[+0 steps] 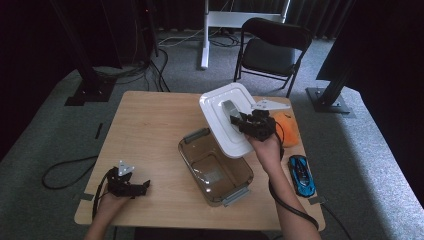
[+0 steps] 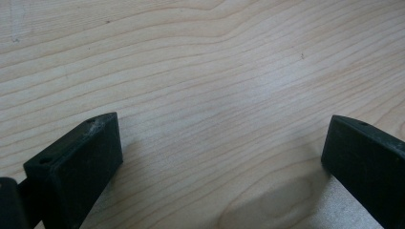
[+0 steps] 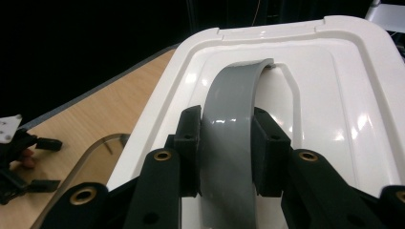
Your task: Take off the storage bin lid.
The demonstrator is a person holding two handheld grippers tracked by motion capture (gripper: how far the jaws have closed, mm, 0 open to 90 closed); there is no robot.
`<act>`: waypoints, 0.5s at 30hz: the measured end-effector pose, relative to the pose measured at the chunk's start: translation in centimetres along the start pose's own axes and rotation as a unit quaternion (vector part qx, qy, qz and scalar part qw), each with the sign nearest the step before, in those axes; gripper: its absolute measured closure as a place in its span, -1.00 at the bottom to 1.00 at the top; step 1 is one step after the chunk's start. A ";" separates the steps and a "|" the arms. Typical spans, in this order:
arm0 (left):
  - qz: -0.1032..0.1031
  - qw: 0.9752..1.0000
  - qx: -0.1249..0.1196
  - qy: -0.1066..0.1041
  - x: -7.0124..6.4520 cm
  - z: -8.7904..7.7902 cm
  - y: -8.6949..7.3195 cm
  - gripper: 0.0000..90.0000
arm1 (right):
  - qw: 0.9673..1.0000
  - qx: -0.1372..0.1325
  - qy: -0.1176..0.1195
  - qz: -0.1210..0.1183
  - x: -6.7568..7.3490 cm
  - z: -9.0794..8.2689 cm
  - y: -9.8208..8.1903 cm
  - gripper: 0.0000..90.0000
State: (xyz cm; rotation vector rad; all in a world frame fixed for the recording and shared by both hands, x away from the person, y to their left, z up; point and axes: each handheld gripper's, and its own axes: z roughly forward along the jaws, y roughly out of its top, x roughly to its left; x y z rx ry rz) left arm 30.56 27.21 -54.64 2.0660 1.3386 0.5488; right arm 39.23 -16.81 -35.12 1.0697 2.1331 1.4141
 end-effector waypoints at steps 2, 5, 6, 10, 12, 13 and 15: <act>-0.001 1.000 -0.001 0.000 0.0 0.0 0.0 -0.99 | 1.000 -0.001 -0.003 0.003 -0.6 0.3 0.1 0.51; 0.000 1.000 0.000 0.000 0.0 0.0 0.0 -0.99 | 1.000 -0.003 -0.006 0.002 -1.1 0.7 0.2 0.52; 0.001 1.000 0.001 -0.001 0.0 0.0 0.0 -0.99 | 1.000 -0.002 -0.008 0.004 -1.4 0.8 0.1 0.51; 0.002 1.000 0.001 -0.002 0.1 0.0 0.0 -0.99 | 1.000 0.000 -0.018 0.012 -2.5 1.5 -0.1 0.52; 0.002 1.000 0.001 -0.003 0.0 0.0 0.0 -0.99 | 1.000 0.005 -0.022 0.016 -3.4 2.1 -0.3 0.51; 0.001 1.000 0.001 -0.003 0.0 0.0 0.0 -0.99 | 1.000 0.005 -0.022 0.016 -3.4 2.1 -0.3 0.51; 0.002 1.000 0.001 -0.003 0.0 0.0 0.0 -0.99 | 0.999 0.010 -0.030 0.016 -4.0 2.7 -0.3 0.52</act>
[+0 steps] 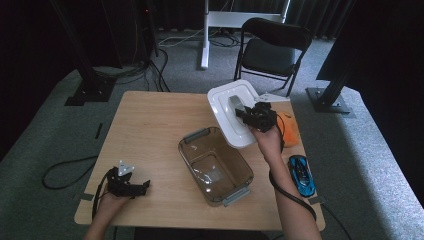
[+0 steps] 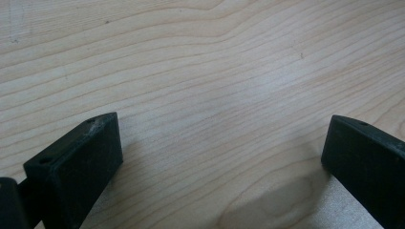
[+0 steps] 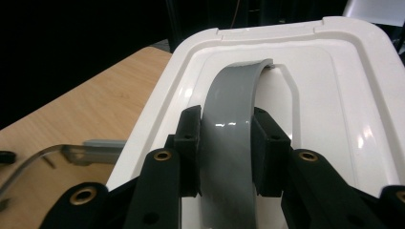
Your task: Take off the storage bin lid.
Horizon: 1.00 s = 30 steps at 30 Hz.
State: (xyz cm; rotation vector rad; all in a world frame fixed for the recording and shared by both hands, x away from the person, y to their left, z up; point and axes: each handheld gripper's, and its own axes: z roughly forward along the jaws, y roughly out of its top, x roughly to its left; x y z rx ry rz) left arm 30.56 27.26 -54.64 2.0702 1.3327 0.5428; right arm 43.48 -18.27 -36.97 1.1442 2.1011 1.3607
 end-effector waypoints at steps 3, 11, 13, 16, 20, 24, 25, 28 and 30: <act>0.000 1.000 0.000 0.000 0.0 0.0 0.0 -0.99 | 1.000 0.006 -0.007 0.000 -0.4 0.5 0.0 0.51; 0.000 1.000 0.000 0.000 0.0 0.0 0.0 -0.99 | 0.999 0.023 -0.026 0.007 -2.1 2.7 -0.4 0.52; 0.000 1.000 0.000 0.000 0.0 0.0 0.0 -0.99 | 0.999 0.028 -0.028 0.012 -2.5 3.2 -0.5 0.51; 0.000 1.000 0.000 0.000 0.0 0.0 0.0 -0.99 | 0.999 0.032 -0.030 0.017 -3.0 3.9 -0.7 0.51; 0.000 1.000 0.000 0.000 0.0 0.0 0.0 -0.99 | 0.998 0.031 -0.036 0.031 -3.8 4.7 -1.4 0.51; 0.000 1.000 0.000 0.000 0.0 0.0 0.0 -0.99 | 0.998 0.032 -0.041 0.036 -4.2 5.2 -2.2 0.51; 0.000 1.000 0.000 0.000 0.0 0.0 0.0 -0.99 | 0.998 0.032 -0.041 0.036 -4.2 5.2 -2.2 0.51; 0.000 1.000 0.000 0.000 0.0 0.0 0.0 -0.99 | 0.998 0.034 -0.044 0.041 -4.5 5.7 -2.9 0.51; 0.000 1.000 0.000 0.000 0.0 0.0 0.0 -0.99 | 0.997 0.034 -0.040 0.048 -4.6 6.0 -3.4 0.51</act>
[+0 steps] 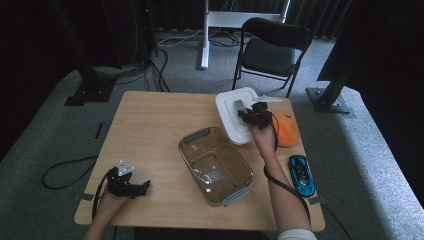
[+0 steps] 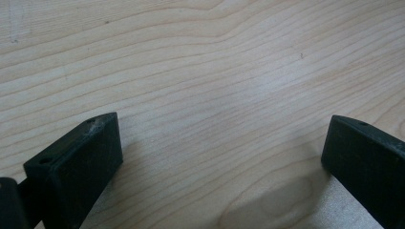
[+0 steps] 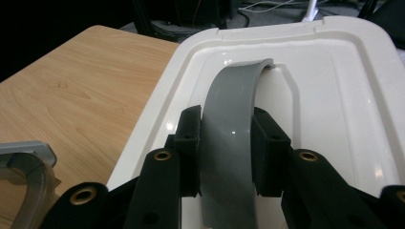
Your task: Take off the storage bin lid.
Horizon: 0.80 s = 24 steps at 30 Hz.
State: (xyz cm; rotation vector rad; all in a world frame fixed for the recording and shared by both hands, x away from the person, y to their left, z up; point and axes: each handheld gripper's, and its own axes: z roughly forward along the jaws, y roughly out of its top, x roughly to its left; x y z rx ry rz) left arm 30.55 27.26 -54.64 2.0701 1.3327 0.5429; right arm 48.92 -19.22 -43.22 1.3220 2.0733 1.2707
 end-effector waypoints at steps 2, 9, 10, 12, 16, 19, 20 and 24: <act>0.000 1.000 0.000 0.000 0.0 0.0 0.0 -0.99 | 1.000 0.005 -0.002 0.001 0.0 0.5 -0.4 0.51; 0.000 1.000 0.000 0.000 0.0 0.0 0.0 -0.99 | 1.000 0.015 -0.004 0.007 0.1 1.9 -1.7 0.51; 0.000 1.000 0.000 0.000 0.0 0.0 0.0 -0.99 | 1.000 0.018 -0.003 0.007 0.1 2.1 -1.9 0.51; 0.000 1.000 0.000 0.000 0.0 0.0 0.0 -0.99 | 1.000 0.029 0.000 0.009 0.1 2.6 -2.4 0.51; 0.000 1.000 0.000 0.000 0.0 0.0 0.0 -0.99 | 0.999 0.036 0.002 0.010 0.1 3.1 -2.9 0.51; 0.000 1.000 0.000 0.000 0.0 0.0 0.0 -0.99 | 0.999 0.034 0.007 0.013 0.2 3.4 -3.3 0.51; 0.000 1.000 -0.001 -0.001 0.0 0.0 0.0 -0.99 | 0.999 0.033 0.010 0.017 0.2 3.7 -3.6 0.51; 0.001 1.000 0.000 -0.001 0.0 0.0 -0.1 -0.99 | 0.999 0.040 0.009 0.014 0.4 4.2 -4.0 0.51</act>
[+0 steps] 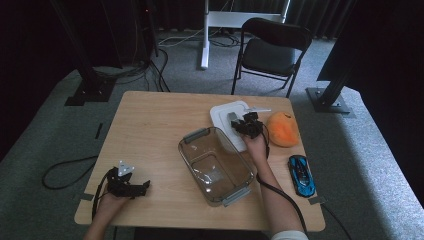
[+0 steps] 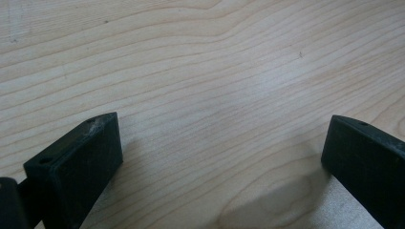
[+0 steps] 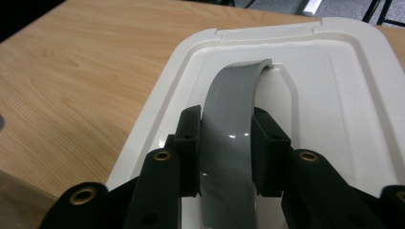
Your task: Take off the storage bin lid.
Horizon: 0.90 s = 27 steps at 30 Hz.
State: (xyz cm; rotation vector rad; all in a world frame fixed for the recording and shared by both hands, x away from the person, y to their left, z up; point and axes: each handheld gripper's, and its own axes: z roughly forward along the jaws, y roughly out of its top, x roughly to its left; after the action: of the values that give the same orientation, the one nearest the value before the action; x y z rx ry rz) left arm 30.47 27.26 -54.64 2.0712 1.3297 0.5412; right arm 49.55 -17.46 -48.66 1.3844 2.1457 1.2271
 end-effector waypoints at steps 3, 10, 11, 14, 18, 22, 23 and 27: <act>0.000 1.000 0.000 0.000 0.0 0.0 0.0 -0.99 | 1.000 0.005 0.003 0.001 0.1 0.5 -0.3 0.51; 0.000 1.000 0.000 0.000 0.0 0.0 0.0 -0.99 | 1.000 0.011 0.012 0.001 0.2 1.2 -1.0 0.51; 0.000 1.000 0.000 0.000 0.0 0.0 0.0 -0.99 | 1.000 0.013 0.010 0.001 0.3 1.3 -1.2 0.51; 0.000 1.000 0.000 0.000 0.0 0.0 0.0 -0.99 | 1.000 0.019 0.013 -0.001 0.3 1.6 -1.4 0.51; 0.001 1.000 0.000 0.000 0.0 0.0 0.0 -0.99 | 1.000 0.025 0.013 -0.001 0.4 1.9 -1.7 0.51; 0.000 1.000 0.000 0.000 0.0 0.0 0.0 -0.99 | 0.999 0.030 0.017 0.007 0.0 2.2 -2.2 0.50; 0.000 1.000 0.000 0.000 0.0 0.0 0.0 -0.99 | 0.999 0.032 0.016 0.006 0.0 2.3 -2.3 0.50; 0.000 1.000 0.000 0.000 0.0 0.0 0.0 -0.99 | 0.999 0.044 0.010 0.002 -0.1 2.6 -2.6 0.48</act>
State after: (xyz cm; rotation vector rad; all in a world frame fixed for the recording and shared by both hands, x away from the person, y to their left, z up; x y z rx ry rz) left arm 30.47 27.27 -54.64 2.0722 1.3288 0.5409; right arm 49.76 -16.67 -52.22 1.4188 2.2368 1.1654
